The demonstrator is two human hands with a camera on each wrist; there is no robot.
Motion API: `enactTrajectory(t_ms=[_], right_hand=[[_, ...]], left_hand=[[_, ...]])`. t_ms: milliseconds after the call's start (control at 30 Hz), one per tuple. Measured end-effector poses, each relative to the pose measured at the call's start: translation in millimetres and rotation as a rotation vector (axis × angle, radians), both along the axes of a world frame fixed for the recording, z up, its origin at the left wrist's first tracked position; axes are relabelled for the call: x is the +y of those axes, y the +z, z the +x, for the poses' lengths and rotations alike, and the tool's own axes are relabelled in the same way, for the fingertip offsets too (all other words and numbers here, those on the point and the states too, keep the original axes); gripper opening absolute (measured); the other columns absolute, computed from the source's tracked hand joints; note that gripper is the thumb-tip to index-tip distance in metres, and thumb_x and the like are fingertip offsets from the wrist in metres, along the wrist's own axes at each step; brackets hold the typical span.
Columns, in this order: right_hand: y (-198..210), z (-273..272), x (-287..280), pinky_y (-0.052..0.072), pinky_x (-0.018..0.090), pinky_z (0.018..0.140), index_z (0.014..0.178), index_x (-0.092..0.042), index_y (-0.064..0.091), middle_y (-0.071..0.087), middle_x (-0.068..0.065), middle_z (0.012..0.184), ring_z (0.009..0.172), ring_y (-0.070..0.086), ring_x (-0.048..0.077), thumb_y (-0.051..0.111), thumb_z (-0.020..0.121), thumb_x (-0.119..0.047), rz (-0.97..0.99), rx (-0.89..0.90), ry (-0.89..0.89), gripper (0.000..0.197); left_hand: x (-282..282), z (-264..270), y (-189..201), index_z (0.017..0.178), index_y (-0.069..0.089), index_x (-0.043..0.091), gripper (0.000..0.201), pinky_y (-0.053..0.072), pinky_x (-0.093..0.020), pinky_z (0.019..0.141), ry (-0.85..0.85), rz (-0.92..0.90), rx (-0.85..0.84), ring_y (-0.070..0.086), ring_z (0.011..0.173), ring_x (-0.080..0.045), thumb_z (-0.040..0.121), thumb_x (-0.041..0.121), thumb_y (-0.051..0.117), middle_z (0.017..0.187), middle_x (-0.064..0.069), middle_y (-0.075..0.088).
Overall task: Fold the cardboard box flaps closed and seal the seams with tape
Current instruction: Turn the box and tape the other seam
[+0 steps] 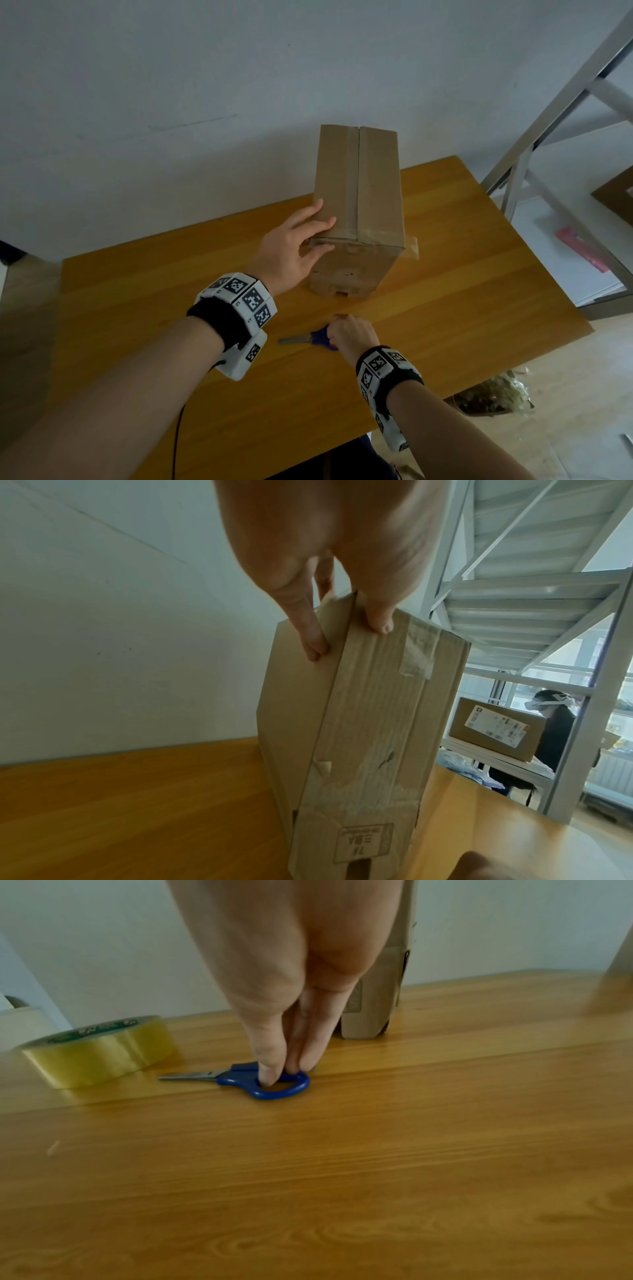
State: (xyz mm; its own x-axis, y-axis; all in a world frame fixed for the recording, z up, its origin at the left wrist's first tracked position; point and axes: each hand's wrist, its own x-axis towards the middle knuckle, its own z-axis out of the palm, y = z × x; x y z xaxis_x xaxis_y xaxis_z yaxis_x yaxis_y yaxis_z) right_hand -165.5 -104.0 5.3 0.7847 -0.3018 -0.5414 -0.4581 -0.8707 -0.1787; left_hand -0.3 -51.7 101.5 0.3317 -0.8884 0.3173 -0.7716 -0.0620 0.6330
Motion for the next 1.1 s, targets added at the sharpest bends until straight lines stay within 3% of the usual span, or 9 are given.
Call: enactTrajectory(t_ms=[100, 233, 300, 400, 467, 533, 700, 900, 1100], right_hand=[[2, -4, -3, 0.043, 0.032, 0.066, 0.106, -0.010, 0.060, 0.057, 0.008, 0.110, 0.088, 0.060, 0.027, 0.051, 0.096, -0.017, 0.007, -0.094, 0.017, 0.014], [27, -11, -13, 0.040, 0.026, 0.048, 0.083, -0.010, 0.067, 0.062, 0.005, 0.090, 0.075, 0.063, 0.024, 0.074, 0.076, -0.009, -0.214, -0.674, -0.019, 0.010], [45, -14, -23, 0.044, 0.030, 0.058, 0.085, -0.010, 0.066, 0.061, 0.006, 0.090, 0.075, 0.058, 0.023, 0.072, 0.078, -0.009, -0.372, -1.003, -0.002, 0.009], [80, -17, -42, 0.038, 0.032, 0.081, 0.105, -0.014, 0.061, 0.054, 0.004, 0.112, 0.097, 0.054, 0.020, 0.066, 0.084, -0.015, -0.524, -1.228, -0.057, 0.022], [96, -18, -58, 0.036, 0.034, 0.095, 0.117, -0.016, 0.059, 0.055, 0.002, 0.123, 0.111, 0.053, 0.019, 0.072, 0.078, -0.010, -0.555, -1.190, -0.073, 0.042], [104, -20, -70, 0.032, 0.037, 0.103, 0.120, -0.012, 0.062, 0.060, 0.006, 0.127, 0.117, 0.055, 0.022, 0.074, 0.074, -0.006, -0.563, -1.101, -0.019, 0.048], [108, -24, -85, 0.035, 0.039, 0.102, 0.117, -0.009, 0.065, 0.065, 0.008, 0.117, 0.101, 0.064, 0.025, 0.063, 0.080, -0.005, -0.566, -1.035, 0.098, 0.037], [103, -24, -87, 0.037, 0.036, 0.101, 0.122, -0.009, 0.063, 0.064, 0.008, 0.120, 0.105, 0.063, 0.024, 0.077, 0.076, -0.008, -0.507, -1.022, 0.088, 0.048], [97, -27, -91, 0.039, 0.037, 0.101, 0.129, -0.009, 0.057, 0.060, 0.007, 0.128, 0.113, 0.059, 0.023, 0.076, 0.074, -0.003, -0.482, -0.995, 0.081, 0.058]], left_hand=[[-5, -2, 0, 0.123, 0.059, 0.014, 0.042, 0.055, -0.033, 0.087, 0.027, 0.002, 0.012, 0.054, 0.119, -0.014, 0.084, 0.032, 0.062, 0.143, -0.005, 0.043], [-7, -6, 4, 0.122, 0.060, 0.014, 0.041, 0.053, -0.030, 0.090, 0.042, 0.010, -0.015, 0.055, 0.117, -0.013, 0.084, 0.028, 0.065, 0.143, -0.004, 0.044], [-7, -8, 6, 0.122, 0.060, 0.014, 0.041, 0.051, -0.028, 0.093, 0.055, 0.023, -0.010, 0.054, 0.118, -0.012, 0.083, 0.026, 0.066, 0.143, -0.004, 0.043], [-8, -10, 9, 0.121, 0.061, 0.013, 0.040, 0.047, -0.028, 0.096, 0.083, 0.032, -0.042, 0.053, 0.120, -0.017, 0.083, 0.023, 0.067, 0.141, -0.006, 0.046], [-9, -12, 11, 0.120, 0.062, 0.012, 0.039, 0.044, -0.025, 0.095, 0.110, 0.046, -0.057, 0.053, 0.121, -0.019, 0.083, 0.022, 0.067, 0.140, -0.006, 0.047], [-10, -14, 12, 0.121, 0.061, 0.013, 0.039, 0.042, -0.024, 0.097, 0.120, 0.065, -0.062, 0.052, 0.122, -0.018, 0.084, 0.024, 0.067, 0.141, -0.005, 0.046], [-10, -14, 14, 0.125, 0.058, 0.013, 0.041, 0.044, -0.030, 0.101, 0.111, 0.091, -0.074, 0.049, 0.125, -0.018, 0.086, 0.026, 0.063, 0.142, -0.004, 0.044], [-12, -8, 20, 0.126, 0.056, 0.018, 0.044, 0.035, -0.016, 0.100, 0.081, 0.129, -0.026, 0.048, 0.124, -0.012, 0.084, 0.027, 0.064, 0.144, 0.000, 0.042], [-12, 5, 23, 0.131, 0.051, 0.026, 0.050, 0.041, -0.033, 0.105, 0.014, 0.226, 0.002, 0.043, 0.129, -0.012, 0.083, 0.022, 0.066, 0.147, 0.007, 0.036]])
